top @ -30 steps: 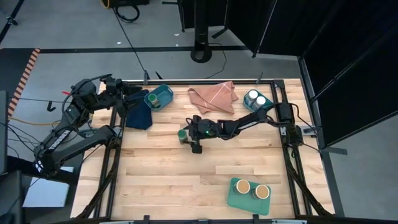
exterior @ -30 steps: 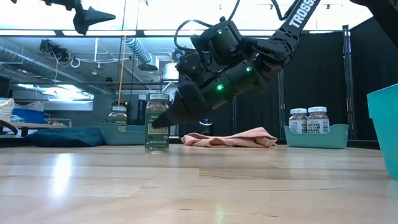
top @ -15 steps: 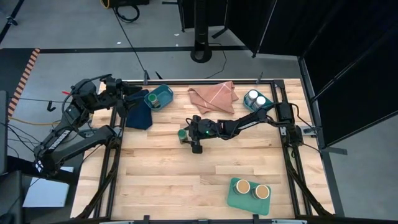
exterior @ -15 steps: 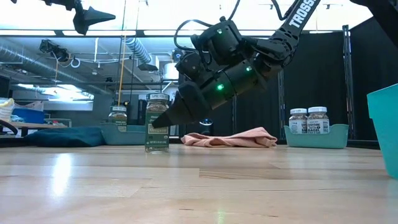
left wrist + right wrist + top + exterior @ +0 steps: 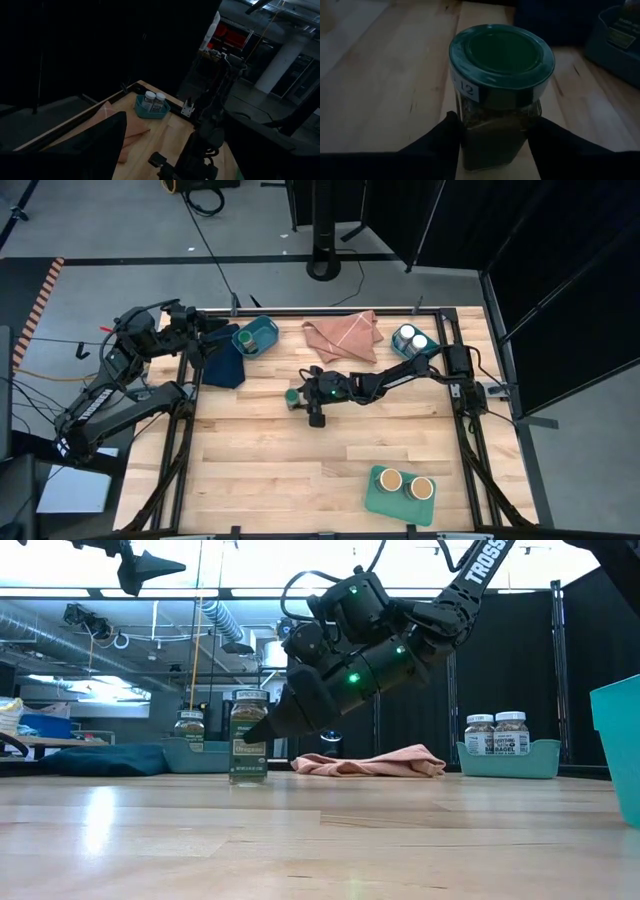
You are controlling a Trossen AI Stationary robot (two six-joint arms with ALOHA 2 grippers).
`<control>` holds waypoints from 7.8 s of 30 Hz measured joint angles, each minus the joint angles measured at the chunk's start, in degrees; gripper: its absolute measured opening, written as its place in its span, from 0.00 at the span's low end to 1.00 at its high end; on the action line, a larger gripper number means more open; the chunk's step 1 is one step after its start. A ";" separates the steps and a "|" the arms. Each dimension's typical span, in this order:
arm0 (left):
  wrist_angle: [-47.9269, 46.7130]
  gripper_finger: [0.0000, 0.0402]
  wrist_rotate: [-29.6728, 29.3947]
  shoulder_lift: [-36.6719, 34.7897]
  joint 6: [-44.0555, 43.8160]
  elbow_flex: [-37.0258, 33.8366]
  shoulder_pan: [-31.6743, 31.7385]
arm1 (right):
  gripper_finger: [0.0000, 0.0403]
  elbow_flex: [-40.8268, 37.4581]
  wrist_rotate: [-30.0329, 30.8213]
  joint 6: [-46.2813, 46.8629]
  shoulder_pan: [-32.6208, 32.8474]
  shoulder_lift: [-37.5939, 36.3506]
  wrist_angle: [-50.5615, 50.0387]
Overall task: Sort spices by type
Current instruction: Put the green seasoning bottle into the blue bin
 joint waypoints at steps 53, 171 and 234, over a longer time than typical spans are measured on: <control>-2.94 0.83 -0.29 2.94 1.78 0.00 0.01 | 0.50 4.94 1.99 7.33 -0.78 8.13 5.35; -21.88 0.83 -14.00 49.53 36.35 20.48 -32.58 | 0.50 10.93 6.28 4.89 -0.43 0.76 -9.12; -20.86 0.57 -17.16 54.49 36.04 20.33 -34.93 | 0.50 10.99 6.47 4.49 -0.43 0.85 -6.55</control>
